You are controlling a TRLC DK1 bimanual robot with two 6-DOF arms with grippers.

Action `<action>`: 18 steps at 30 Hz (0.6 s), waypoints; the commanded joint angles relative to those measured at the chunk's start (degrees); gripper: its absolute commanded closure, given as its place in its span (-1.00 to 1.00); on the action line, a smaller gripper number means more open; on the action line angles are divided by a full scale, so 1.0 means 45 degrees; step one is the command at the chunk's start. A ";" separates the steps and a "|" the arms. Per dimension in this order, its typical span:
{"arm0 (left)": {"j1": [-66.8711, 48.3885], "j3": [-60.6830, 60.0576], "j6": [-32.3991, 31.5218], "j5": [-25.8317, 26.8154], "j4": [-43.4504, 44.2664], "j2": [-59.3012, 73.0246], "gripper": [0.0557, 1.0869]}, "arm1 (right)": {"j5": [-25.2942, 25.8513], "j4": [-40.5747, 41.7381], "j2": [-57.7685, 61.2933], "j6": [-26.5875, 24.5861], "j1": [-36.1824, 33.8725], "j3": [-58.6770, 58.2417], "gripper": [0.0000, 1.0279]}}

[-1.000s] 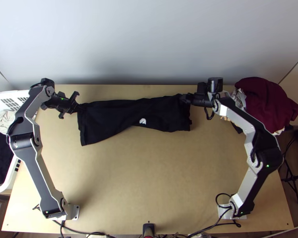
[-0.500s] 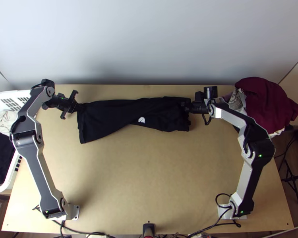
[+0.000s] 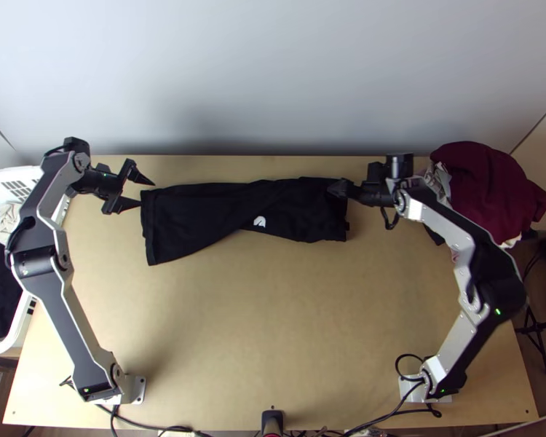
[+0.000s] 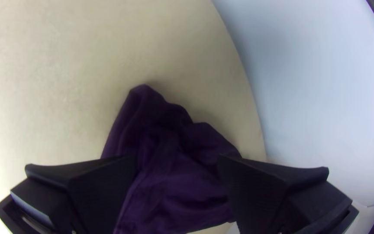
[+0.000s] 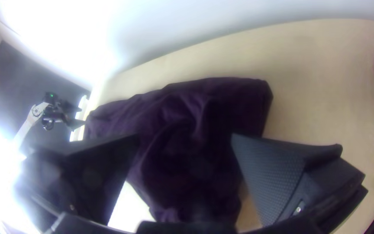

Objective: Fold the t-shirt

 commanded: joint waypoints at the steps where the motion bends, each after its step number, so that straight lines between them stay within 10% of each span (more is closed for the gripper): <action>1: 0.0422 -0.1914 0.0661 0.0145 -0.0205 -0.1703 -0.80 | -0.0013 -0.0713 -0.2379 -0.0094 -0.0206 -0.1074 -0.93; 18: 0.1242 -0.7812 0.2302 0.0477 0.2666 -0.4477 -0.80 | -0.0013 -0.2276 -0.5328 0.0550 -0.0382 -0.0918 -0.93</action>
